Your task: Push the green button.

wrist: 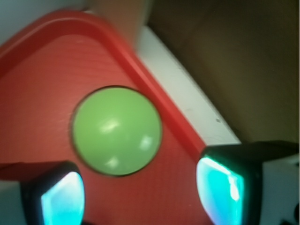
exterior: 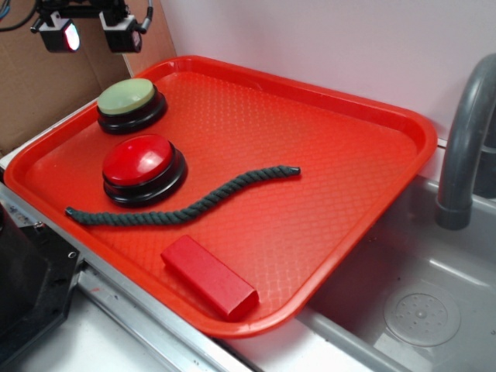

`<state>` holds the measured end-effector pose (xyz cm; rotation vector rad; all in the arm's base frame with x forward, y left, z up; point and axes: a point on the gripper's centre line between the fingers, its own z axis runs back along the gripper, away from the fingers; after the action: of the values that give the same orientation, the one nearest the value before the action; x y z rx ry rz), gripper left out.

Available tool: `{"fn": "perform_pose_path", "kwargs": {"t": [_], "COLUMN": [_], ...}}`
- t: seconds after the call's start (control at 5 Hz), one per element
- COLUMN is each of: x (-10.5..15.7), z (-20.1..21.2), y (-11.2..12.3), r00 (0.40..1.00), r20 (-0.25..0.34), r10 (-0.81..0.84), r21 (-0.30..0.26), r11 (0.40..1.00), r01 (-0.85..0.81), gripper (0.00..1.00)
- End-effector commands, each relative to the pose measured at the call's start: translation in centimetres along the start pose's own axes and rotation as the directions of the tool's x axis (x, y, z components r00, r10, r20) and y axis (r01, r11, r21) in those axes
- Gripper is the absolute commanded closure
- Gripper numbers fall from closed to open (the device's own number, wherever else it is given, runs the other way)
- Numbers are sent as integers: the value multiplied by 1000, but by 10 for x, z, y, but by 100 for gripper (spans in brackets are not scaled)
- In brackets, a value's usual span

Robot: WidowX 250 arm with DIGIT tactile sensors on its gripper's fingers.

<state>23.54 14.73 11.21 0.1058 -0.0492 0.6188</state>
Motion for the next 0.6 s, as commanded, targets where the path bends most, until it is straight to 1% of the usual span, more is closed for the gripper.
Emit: {"fn": "perform_pose_path", "kwargs": {"t": [0.0, 0.2, 0.4], "x": [8, 5, 3], "z": [43, 49, 56], "y": [10, 10, 12], "r00": [997, 996, 994], "r20": [82, 81, 98], "r10": [17, 38, 51], "r21": [23, 50, 67], "r11": [1000, 998, 996], "r01": [-19, -42, -58], "gripper": [0, 0, 0]}}
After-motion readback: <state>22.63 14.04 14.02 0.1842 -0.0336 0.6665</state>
